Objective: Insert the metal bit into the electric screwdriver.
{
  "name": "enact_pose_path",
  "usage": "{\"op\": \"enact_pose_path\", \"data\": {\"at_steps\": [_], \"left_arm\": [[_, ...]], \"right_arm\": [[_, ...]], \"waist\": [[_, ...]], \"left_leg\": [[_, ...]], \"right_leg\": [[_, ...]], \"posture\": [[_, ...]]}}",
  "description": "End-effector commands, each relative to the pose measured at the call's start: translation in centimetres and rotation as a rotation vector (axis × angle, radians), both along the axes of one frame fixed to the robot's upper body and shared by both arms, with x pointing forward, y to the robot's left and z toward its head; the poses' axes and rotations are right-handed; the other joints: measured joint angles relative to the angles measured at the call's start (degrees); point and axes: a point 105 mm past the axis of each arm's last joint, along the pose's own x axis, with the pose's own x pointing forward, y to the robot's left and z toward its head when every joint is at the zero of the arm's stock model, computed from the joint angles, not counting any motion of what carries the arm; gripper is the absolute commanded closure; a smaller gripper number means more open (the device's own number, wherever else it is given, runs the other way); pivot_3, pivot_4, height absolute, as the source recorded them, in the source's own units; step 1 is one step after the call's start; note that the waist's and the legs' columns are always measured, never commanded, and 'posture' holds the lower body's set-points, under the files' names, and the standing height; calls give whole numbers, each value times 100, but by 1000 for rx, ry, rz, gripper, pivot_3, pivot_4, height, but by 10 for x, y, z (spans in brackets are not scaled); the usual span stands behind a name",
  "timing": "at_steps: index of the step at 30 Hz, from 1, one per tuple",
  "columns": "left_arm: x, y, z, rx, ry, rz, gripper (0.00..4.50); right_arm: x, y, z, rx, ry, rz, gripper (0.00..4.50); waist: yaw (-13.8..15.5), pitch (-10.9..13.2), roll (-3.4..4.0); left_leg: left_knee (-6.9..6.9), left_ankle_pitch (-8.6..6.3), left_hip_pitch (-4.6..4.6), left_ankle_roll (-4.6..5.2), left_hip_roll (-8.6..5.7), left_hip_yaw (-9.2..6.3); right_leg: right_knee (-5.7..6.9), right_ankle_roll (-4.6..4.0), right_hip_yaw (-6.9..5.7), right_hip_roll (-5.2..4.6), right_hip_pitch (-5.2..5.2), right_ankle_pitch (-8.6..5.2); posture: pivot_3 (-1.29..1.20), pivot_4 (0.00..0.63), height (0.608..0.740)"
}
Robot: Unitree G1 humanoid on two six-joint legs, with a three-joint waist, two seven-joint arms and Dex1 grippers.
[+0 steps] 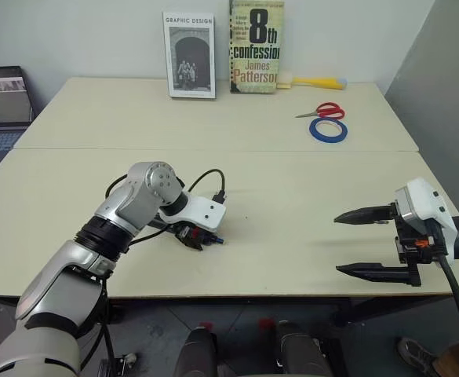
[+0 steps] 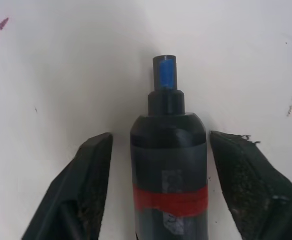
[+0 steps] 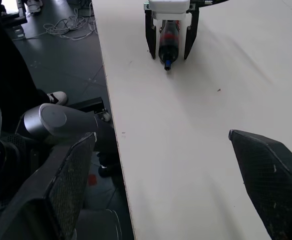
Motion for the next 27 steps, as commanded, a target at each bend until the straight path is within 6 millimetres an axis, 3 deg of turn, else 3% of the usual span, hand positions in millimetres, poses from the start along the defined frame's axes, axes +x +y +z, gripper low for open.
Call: {"op": "enact_pose_path", "data": {"at_steps": [1, 4, 14, 21, 27], "left_arm": [[0, 10, -5, 52, -2, 30, 2218], [-1, 8, -7, 45, 6, 37, 2841], [-1, -10, 2, -88, -10, 73, 2856], [18, -59, 82, -569, -136, 158, 2856], [22, -96, 117, -916, -205, 213, 2856]], "right_arm": [[0, 2, 8, 4, -40, 11, 0], [0, 2, 8, 3, -40, 14, 0], [0, 1, 9, -1, -41, 14, 0], [0, -1, 10, -3, -43, 3, 0], [2, -2, 11, -2, -54, -2, 0]], "waist": [[0, 0, 0], [1, 0, 1], [3, -2, 3], [49, 2, -3], [0, 4, -5]], "left_leg": [[0, 0, 0, 0, 0, 0], [0, 0, 0, 0, 0, 0], [0, 0, -1, 0, -1, 0], [3, 0, -20, 0, -4, -9], [-7, -1, -17, 0, -4, -9]], "right_leg": [[1, 0, 0, 0, 0, 0], [1, 0, 0, 0, 0, 0], [-1, 0, 0, 0, 1, 0], [-11, 2, -5, -1, -2, 1], [-16, 35, -4, 0, -5, 18]], "posture": [[0, 150, 740], [0, 150, 740], [0, 150, 740], [0, 150, 740], [0, 150, 740]]}}
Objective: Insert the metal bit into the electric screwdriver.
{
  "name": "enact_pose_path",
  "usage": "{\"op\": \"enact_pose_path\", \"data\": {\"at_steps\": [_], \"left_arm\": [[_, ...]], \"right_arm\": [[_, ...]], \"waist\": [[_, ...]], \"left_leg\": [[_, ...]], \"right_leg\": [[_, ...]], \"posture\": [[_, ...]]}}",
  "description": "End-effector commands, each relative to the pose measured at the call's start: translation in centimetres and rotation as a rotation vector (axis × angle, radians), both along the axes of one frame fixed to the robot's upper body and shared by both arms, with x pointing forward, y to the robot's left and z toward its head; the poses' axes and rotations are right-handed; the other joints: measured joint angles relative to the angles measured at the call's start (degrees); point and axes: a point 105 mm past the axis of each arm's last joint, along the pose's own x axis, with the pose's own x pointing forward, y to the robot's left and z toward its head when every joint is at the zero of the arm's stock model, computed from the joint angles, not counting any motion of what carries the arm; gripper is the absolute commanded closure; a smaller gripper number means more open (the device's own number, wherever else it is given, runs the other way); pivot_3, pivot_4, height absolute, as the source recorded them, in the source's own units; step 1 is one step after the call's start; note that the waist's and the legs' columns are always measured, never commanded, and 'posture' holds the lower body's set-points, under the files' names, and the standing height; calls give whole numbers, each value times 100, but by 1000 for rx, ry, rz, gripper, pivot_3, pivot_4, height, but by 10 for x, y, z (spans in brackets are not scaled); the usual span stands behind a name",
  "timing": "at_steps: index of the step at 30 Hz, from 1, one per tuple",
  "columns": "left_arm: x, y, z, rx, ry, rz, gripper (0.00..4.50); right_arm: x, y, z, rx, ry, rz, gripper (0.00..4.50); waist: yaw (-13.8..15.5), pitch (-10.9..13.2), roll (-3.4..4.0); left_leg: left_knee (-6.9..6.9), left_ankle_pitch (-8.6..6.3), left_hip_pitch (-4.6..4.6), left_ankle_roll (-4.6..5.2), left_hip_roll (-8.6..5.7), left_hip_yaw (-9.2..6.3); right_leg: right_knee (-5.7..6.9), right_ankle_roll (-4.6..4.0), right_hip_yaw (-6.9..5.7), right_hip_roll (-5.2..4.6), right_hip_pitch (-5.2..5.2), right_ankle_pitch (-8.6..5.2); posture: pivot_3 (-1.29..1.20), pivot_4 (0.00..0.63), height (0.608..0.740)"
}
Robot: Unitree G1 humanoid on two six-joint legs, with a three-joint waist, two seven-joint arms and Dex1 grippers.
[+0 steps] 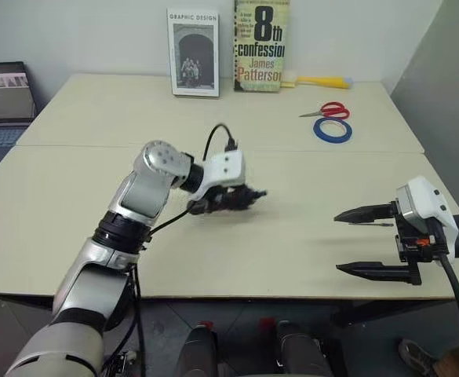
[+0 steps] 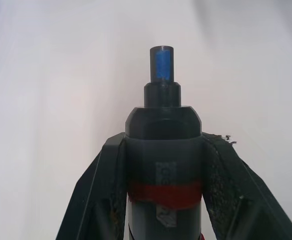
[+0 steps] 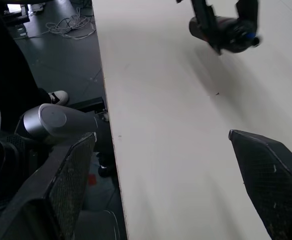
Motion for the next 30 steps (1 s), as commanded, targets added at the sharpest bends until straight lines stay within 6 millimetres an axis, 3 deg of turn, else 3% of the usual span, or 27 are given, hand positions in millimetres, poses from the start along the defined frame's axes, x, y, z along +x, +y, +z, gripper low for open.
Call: {"op": "enact_pose_path", "data": {"at_steps": [1, 5, 7, 11, 14, 19, 30], "left_arm": [[6, -21, 39, -263, -133, 62, 2856], [22, -35, 56, -638, -139, 215, 2856], [26, -36, 50, -724, -122, 279, 2856], [29, -36, 35, -781, -131, 344, 2856], [34, -31, 15, -796, -134, 413, 2856], [37, -26, 3, -790, -139, 450, 2856], [32, -13, -25, -758, -126, 506, 2856]], "right_arm": [[2, -1, 10, -1, -51, -4, 0], [8, -1, 16, 29, -86, -27, 0], [10, -1, 17, 41, -100, -41, 0], [12, 0, 20, 68, -126, -59, 0], [22, 6, 36, 171, -221, -109, 0], [26, 9, 55, 255, -263, -120, 0], [24, 12, 54, 262, -250, -118, 0]], "waist": [[-1, 1, -1], [2, 1, -2], [1, 2, -3], [-8, 1, -2], [3, 2, -3], [23, 2, -4], [29, 1, -3]], "left_leg": [[0, 0, 1, 0, 0, 0], [4, 0, 0, 0, -1, -1], [7, 0, 2, 0, -2, 1], [2, 0, 11, 0, -2, 1], [4, 0, 8, 0, -2, 0], [7, 1, 5, -1, -8, 0], [0, 0, 6, 0, -7, -1]], "right_leg": [[0, 0, 0, 1, 0, 0], [1, 7, 1, 1, 1, 4], [-1, 14, 4, 0, 3, 9], [1, 13, 6, 2, 7, 9], [0, 13, 6, 3, 8, 9], [-1, 17, 8, 1, 8, 12], [-24, 17, 6, 1, 18, 13]], "posture": [[0, 150, 740], [0, 150, 740], [0, 150, 740], [0, 150, 740], [0, 150, 740], [0, 150, 740], [0, 150, 740]]}}
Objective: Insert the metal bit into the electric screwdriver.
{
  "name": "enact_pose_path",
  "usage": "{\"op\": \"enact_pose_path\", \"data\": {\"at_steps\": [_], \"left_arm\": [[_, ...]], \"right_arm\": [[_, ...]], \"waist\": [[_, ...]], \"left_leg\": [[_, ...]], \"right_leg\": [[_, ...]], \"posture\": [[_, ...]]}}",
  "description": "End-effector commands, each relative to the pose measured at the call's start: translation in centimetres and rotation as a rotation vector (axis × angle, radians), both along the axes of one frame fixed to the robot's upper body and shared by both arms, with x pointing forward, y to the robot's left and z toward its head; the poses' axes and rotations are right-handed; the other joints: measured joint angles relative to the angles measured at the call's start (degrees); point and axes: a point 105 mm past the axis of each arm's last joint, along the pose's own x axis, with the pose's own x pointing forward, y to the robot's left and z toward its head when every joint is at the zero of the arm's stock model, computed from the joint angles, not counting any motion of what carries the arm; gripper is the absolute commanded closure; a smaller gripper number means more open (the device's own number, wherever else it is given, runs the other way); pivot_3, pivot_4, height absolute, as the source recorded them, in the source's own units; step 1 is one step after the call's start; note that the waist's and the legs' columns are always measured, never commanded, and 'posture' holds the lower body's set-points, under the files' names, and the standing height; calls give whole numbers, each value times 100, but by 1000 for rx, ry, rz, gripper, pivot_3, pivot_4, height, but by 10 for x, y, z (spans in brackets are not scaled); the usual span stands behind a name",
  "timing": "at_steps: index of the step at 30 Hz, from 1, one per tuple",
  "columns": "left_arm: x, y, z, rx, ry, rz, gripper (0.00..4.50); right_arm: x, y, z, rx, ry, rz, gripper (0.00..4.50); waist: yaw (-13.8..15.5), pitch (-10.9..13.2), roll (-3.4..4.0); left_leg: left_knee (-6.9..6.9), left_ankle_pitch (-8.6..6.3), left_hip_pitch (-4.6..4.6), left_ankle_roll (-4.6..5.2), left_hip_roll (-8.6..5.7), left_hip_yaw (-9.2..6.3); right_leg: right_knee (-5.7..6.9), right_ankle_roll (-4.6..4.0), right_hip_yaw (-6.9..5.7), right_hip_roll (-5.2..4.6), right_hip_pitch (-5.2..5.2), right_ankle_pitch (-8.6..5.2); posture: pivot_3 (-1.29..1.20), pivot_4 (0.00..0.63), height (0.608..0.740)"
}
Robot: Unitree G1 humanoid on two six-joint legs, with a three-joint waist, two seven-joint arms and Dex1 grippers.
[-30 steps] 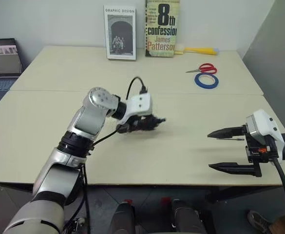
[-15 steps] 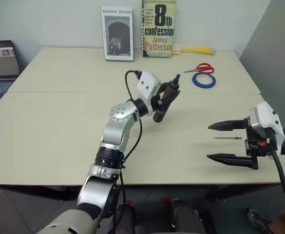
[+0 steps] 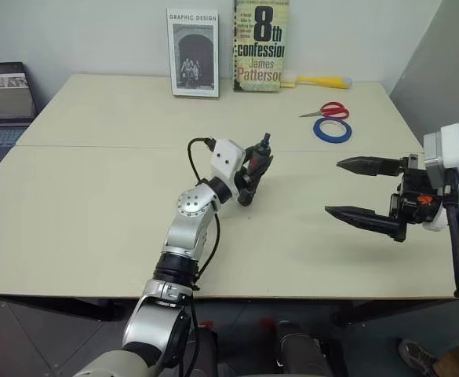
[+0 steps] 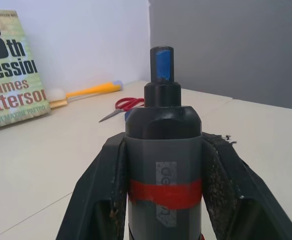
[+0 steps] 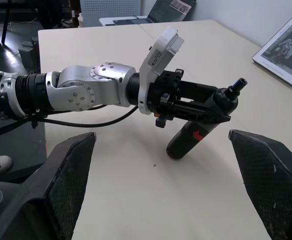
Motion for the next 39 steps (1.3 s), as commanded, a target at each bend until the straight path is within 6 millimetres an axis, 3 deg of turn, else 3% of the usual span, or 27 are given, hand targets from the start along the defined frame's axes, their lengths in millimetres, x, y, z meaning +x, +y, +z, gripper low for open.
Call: {"op": "enact_pose_path", "data": {"at_steps": [1, 10, 20, 24, 30, 39], "left_arm": [[-5, 6, -5, 13, 0, 16, 2856], [-10, 32, -3, 40, 19, 102, 2856], [-11, 37, 1, 51, 23, 116, 2856], [-14, 29, 2, 65, 14, 101, 2856], [-24, 13, 2, 103, -13, 61, 2857], [-31, 11, 3, 108, -34, 88, 2857]], "right_arm": [[-5, 1, 7, 3, -33, 6, 0], [-4, 1, 5, -4, -32, 3, 0], [5, -5, 0, -69, -57, -24, 0], [31, -41, -23, -373, -23, -151, 0], [47, -82, -50, -725, 58, -91, 0], [93, -103, -82, -1041, 183, 34, 0]], "waist": [[-12, 0, 0], [-39, -3, 4], [-72, -4, 4], [-77, -5, 7], [-102, -8, 13], [-173, -7, 17]], "left_leg": [[0, 0, 1, 0, 0, 0], [0, 0, 8, 0, 3, 1], [2, 0, 11, 0, 5, 3], [2, 0, 10, 0, 5, 8], [-6, 0, 8, 0, 6, 16], [-7, 0, 10, -1, 8, 22]], "right_leg": [[0, 0, 0, 0, 1, 0], [1, -3, 1, 1, 4, 2], [-2, -31, 2, 3, 4, -3], [-11, -32, 5, 1, 5, -1], [-32, -34, 7, 0, 5, 3], [-39, -25, 8, -1, 3, 9]], "posture": [[0, 150, 740], [0, 150, 740], [0, 150, 740], [0, 150, 740], [0, 150, 740], [0, 150, 740]]}}
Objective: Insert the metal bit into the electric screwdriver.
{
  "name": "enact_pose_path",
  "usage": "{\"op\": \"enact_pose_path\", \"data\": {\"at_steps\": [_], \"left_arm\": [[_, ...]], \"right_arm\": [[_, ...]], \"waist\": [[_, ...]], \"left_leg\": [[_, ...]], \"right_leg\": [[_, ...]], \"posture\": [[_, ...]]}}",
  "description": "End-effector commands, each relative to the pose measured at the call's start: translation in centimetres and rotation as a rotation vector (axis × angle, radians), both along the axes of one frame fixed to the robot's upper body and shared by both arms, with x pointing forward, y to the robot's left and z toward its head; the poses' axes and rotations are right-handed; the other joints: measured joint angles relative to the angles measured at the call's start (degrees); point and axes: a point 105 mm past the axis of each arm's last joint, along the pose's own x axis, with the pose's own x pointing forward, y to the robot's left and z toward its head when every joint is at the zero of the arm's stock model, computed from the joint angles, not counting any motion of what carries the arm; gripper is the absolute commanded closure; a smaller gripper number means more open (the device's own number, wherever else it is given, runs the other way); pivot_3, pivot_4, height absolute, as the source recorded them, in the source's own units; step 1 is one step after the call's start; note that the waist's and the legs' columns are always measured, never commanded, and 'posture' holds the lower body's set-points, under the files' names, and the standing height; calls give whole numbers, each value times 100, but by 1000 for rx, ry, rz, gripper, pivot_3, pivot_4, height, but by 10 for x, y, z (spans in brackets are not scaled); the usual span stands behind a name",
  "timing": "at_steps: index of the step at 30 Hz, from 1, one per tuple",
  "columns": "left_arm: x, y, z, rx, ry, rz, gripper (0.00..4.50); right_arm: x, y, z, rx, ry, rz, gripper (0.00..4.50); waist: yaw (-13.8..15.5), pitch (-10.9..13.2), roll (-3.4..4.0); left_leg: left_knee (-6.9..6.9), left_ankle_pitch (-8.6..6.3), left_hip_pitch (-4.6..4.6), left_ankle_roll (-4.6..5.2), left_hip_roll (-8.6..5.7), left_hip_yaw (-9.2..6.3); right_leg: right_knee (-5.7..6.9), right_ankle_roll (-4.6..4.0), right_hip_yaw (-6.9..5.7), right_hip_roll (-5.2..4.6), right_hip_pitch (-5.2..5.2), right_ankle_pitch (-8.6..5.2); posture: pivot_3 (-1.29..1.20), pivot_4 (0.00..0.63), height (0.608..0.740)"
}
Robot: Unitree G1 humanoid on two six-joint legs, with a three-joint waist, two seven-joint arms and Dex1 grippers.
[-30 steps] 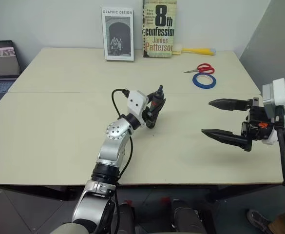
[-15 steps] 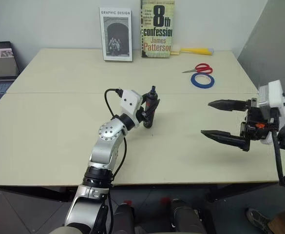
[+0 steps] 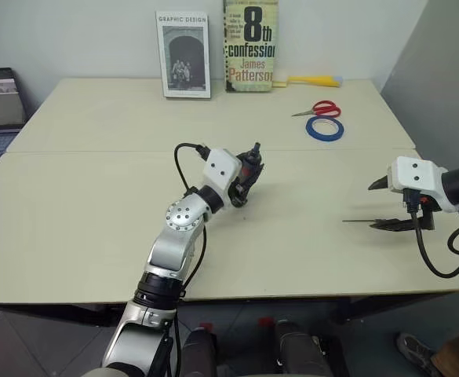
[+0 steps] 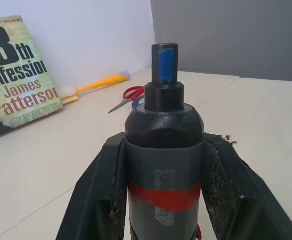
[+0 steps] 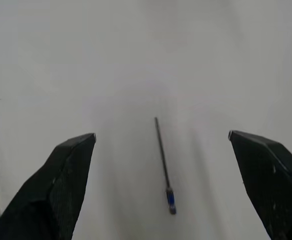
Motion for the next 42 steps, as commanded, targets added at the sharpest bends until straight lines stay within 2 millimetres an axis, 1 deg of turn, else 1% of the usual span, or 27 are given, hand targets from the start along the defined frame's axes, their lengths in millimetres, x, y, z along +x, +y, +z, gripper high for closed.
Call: {"op": "enact_pose_path", "data": {"at_steps": [1, 3, 6, 11, 16, 20, 23, 36, 38, 40, 42], "left_arm": [[-7, -5, 2, -7, -13, -3, 2857], [-9, -5, 2, -8, -16, 2, 2857], [-10, -4, 2, -12, -19, 18, 2857], [-14, -1, 3, -17, -22, 34, 2857], [-15, 0, 3, -20, -20, 43, 2857], [-14, -1, 3, -22, -17, 43, 2857], [-12, -2, 4, -22, -15, 40, 2857], [-5, 5, 6, -21, -15, 51, 2857], [-5, 5, 6, -20, -15, 51, 2857], [-5, 5, 5, -19, -15, 51, 2857], [-5, 5, 6, -18, -16, 52, 2857]], "right_arm": [[17, -20, -20, -180, 97, 8, 0], [23, -29, -29, -227, 135, -6, 0], [31, -35, -39, -237, 172, -46, 0], [36, -41, -48, -242, 219, -95, 0], [39, -38, -52, -214, 219, -101, 0], [43, -30, -54, -169, 196, -101, 0], [41, -25, -57, -141, 207, -93, 0], [40, -34, -66, -173, 225, -144, 0], [39, -34, -68, -171, 244, -145, 389], [37, -33, -69, -174, 253, -139, 616], [37, -33, -70, -177, 257, -136, 1205]], "waist": [[12, 0, -1], [23, 2, 3], [57, 3, 6], [58, 3, 7], [42, 3, 8], [30, 2, 9], [31, 2, 9], [30, 2, 9], [29, 2, 9], [30, 1, 9], [30, 1, 9]], "left_leg": [[-2, 1, -1, 0, -2, -6], [-2, 1, -4, 0, -4, -4], [-5, 0, -9, 0, -5, -6], [-10, 0, -6, 0, -4, -6], [-8, 0, -4, 0, -4, -5], [-6, 0, -2, 0, -4, -5], [-5, 1, -2, 0, -4, -6], [-3, 1, -2, 0, -4, -7], [-2, 1, -1, 0, -4, -7], [-2, 1, -1, 0, -4, -7], [-2, 1, 0, 0, -4, -7]], "right_leg": [[4, 1, -2, -1, 0, 1], [0, 4, -1, -1, 1, 3], [0, 18, -2, -3, -2, 10], [0, 4, -2, -3, -2, 13], [5, 10, -2, -3, -2, 9], [9, 17, -2, -2, 0, 12], [9, 18, -2, -3, 1, 12], [10, 20, -2, -2, 3, 15], [10, 20, -2, -2, 3, 15], [10, 20, -2, -2, 4, 15], [10, 20, -2, -2, 5, 15]], "posture": [[0, 150, 740], [0, 150, 740], [0, 150, 740], [0, 150, 740], [0, 150, 740], [0, 150, 740], [0, 150, 740], [0, 150, 740], [0, 150, 740], [0, 150, 740], [0, 150, 740]]}}
